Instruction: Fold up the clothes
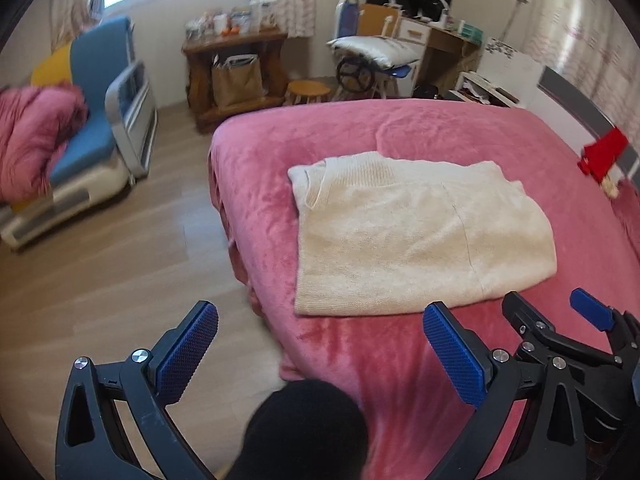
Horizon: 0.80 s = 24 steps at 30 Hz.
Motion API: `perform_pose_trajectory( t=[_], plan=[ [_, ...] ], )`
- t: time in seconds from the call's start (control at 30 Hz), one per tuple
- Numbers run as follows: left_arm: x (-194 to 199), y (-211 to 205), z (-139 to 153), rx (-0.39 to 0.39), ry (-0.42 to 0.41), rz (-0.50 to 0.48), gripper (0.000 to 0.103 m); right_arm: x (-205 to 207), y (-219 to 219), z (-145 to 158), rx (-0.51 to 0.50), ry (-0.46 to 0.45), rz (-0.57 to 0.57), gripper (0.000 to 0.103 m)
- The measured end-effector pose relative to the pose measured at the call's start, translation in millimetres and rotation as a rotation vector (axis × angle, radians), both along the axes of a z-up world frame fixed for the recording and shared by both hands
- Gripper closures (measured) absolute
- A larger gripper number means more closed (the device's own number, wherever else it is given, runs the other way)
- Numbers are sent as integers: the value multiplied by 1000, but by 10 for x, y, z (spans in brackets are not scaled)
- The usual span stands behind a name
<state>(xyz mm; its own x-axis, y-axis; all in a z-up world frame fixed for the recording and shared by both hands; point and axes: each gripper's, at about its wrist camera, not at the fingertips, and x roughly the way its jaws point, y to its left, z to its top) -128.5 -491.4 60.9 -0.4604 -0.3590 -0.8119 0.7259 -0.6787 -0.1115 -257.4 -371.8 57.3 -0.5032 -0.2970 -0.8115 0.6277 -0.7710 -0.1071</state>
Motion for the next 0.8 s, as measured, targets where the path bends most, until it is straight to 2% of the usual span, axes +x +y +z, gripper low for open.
perform_pose_trajectory(
  t=[0.17,0.33,0.43,0.6,0.8],
  plan=[
    [-218,54,-108,5,-13,67,0,-322,-103,-71,36,6,67,12],
    [-585,187,-188,-26,-51,47,0,-635,-148,-142,87,24,119,12],
    [-765,167,-219,-9,-71,51,0,-779,-127,-168,88,20,107,12],
    [-909,66,-207,27,-54,77,0,-940,-82,-179,67,15,69,12],
    [-984,20,-171,35,-38,87,0,-962,-54,-173,33,12,41,12]
  ],
)
